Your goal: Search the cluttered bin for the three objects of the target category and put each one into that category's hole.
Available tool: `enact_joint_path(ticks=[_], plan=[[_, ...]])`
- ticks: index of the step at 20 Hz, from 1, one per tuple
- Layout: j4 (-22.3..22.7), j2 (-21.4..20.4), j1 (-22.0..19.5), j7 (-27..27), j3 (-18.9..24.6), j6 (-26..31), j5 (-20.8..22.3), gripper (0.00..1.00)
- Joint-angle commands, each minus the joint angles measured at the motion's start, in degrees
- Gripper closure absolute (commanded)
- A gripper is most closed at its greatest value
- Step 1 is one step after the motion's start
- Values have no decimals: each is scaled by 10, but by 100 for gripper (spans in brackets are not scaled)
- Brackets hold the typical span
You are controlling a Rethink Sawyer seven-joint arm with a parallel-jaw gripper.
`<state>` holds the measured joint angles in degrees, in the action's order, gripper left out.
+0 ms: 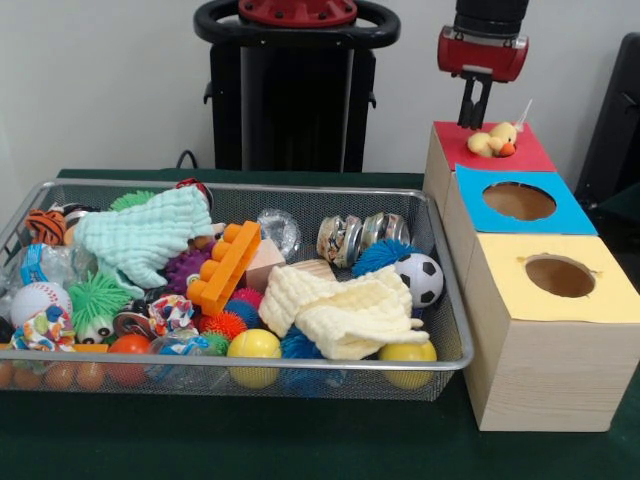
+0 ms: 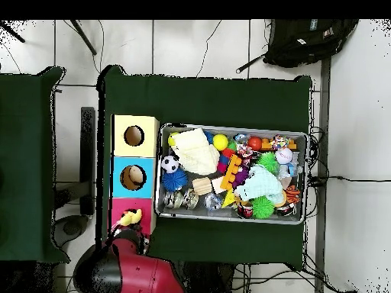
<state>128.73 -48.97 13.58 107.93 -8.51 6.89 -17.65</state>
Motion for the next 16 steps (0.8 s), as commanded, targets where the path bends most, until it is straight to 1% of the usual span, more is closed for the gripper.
enact_joint_path(ticks=[1, 5, 10, 13, 16], plan=[[-57, 40, -15, 89, 54, -52, 9, 100], [-55, 58, -30, 97, 84, -79, 10, 100], [-66, 57, -8, 98, 73, -57, -5, 100], [-59, 60, -16, 102, 91, -63, -4, 100], [-51, 56, -12, 109, 96, -64, -7, 100]])
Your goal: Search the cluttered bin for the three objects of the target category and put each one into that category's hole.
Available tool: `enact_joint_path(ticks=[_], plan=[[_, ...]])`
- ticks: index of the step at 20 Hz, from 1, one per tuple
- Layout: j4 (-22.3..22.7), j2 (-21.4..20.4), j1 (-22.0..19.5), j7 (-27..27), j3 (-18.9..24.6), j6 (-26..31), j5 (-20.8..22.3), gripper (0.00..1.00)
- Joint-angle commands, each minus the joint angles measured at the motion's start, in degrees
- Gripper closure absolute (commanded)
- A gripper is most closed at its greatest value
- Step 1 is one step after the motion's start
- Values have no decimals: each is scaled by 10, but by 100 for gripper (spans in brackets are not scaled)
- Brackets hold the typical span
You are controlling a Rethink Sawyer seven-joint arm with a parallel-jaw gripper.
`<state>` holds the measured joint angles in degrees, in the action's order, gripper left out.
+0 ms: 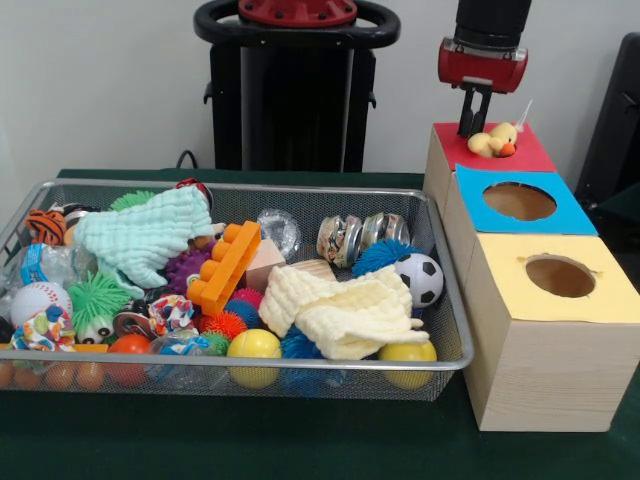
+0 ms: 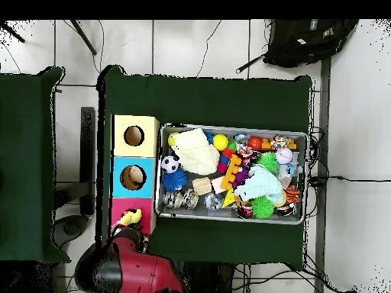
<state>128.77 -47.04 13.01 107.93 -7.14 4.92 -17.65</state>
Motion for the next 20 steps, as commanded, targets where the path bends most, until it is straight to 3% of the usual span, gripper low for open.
enact_joint_path(ticks=[1, 13, 20], plan=[[-50, 33, -2, 111, 79, -38, -10, 100], [-37, -19, -8, 105, 77, 3, -13, 100], [-59, -20, 10, 112, 63, 25, -27, 100]])
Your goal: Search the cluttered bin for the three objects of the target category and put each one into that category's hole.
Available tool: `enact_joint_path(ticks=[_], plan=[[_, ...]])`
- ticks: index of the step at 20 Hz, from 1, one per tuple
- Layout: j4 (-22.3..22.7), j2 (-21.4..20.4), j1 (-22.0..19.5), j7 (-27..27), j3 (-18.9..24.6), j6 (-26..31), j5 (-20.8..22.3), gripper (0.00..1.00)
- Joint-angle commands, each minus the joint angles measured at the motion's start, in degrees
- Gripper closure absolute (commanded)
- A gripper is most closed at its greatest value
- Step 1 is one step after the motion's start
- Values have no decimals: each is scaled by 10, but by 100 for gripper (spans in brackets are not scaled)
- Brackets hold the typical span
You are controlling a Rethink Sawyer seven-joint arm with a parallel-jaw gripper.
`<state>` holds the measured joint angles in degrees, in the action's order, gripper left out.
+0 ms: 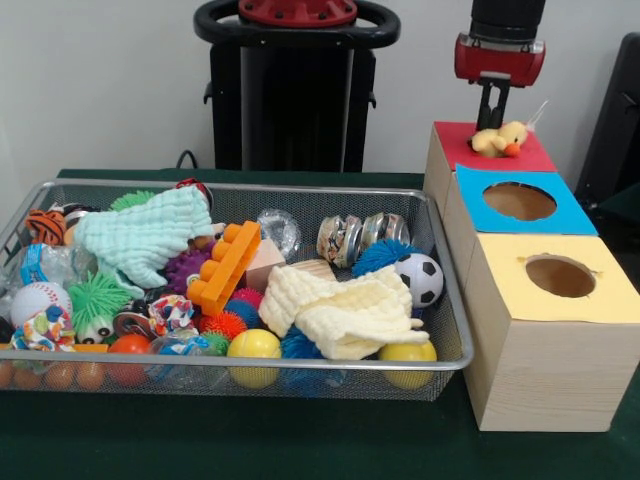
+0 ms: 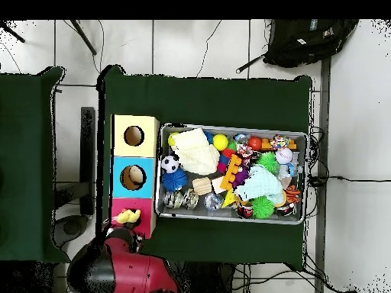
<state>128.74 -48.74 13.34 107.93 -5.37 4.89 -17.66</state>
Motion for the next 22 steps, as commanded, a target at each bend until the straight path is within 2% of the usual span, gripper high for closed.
enact_joint_path(ticks=[1, 8, 11, 22], plan=[[-60, 0, 9, 113, 45, 23, -28, 100], [-80, 16, 3, 101, 33, 7, -22, 100], [-80, 29, -13, 97, 46, -15, -15, 100], [-69, 27, -22, 106, 62, -30, -11, 100]])
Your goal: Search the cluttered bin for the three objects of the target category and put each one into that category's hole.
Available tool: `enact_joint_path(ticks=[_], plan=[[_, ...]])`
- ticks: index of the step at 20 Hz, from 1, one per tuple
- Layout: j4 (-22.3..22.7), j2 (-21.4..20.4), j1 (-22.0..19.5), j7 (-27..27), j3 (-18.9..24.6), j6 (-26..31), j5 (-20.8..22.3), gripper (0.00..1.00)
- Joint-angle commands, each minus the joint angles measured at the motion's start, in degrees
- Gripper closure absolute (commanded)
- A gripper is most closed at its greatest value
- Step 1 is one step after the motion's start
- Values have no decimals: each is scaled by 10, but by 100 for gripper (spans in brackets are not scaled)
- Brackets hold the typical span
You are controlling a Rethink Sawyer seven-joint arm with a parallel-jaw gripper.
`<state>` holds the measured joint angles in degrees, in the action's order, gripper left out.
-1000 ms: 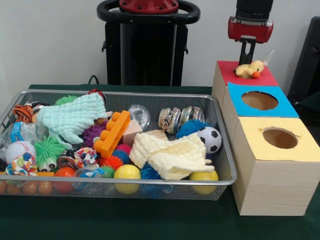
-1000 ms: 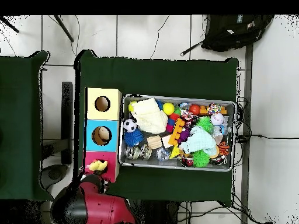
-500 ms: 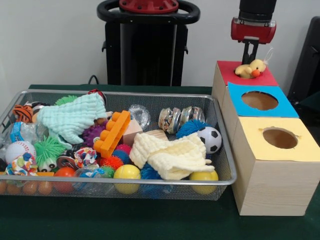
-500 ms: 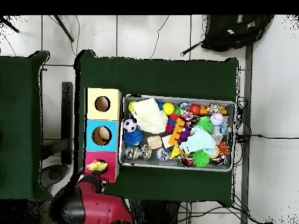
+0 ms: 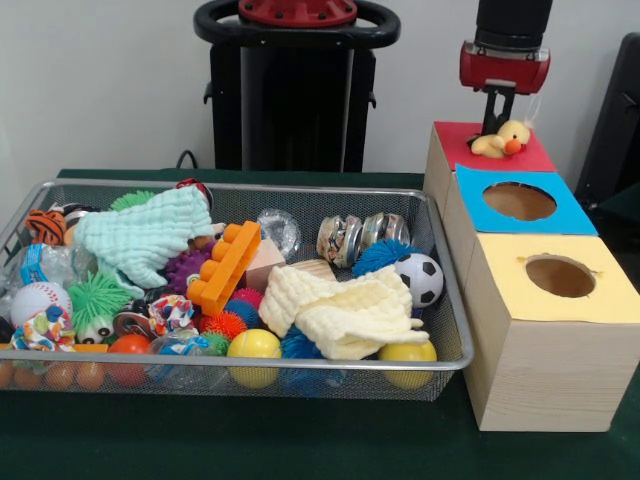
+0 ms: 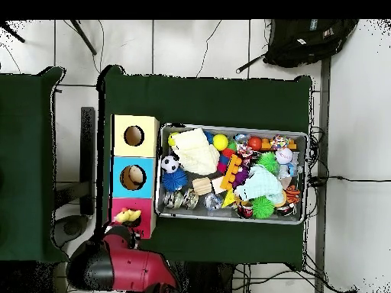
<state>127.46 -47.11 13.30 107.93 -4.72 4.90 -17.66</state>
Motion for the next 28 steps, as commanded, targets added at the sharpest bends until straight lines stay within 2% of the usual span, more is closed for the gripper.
enact_joint_path(ticks=[1, 10, 14, 19, 23, 28], plan=[[-55, 11, -23, 106, 58, -32, -11, 100], [-44, 2, -37, 99, 63, -17, -5, 100], [-28, -24, -48, 88, 63, 8, 3, 100], [-10, -75, -58, 69, 51, 62, 11, 100], [6, -103, -66, 60, 50, 80, 17, 100], [14, -105, -71, 60, 56, 78, 19, 100]])
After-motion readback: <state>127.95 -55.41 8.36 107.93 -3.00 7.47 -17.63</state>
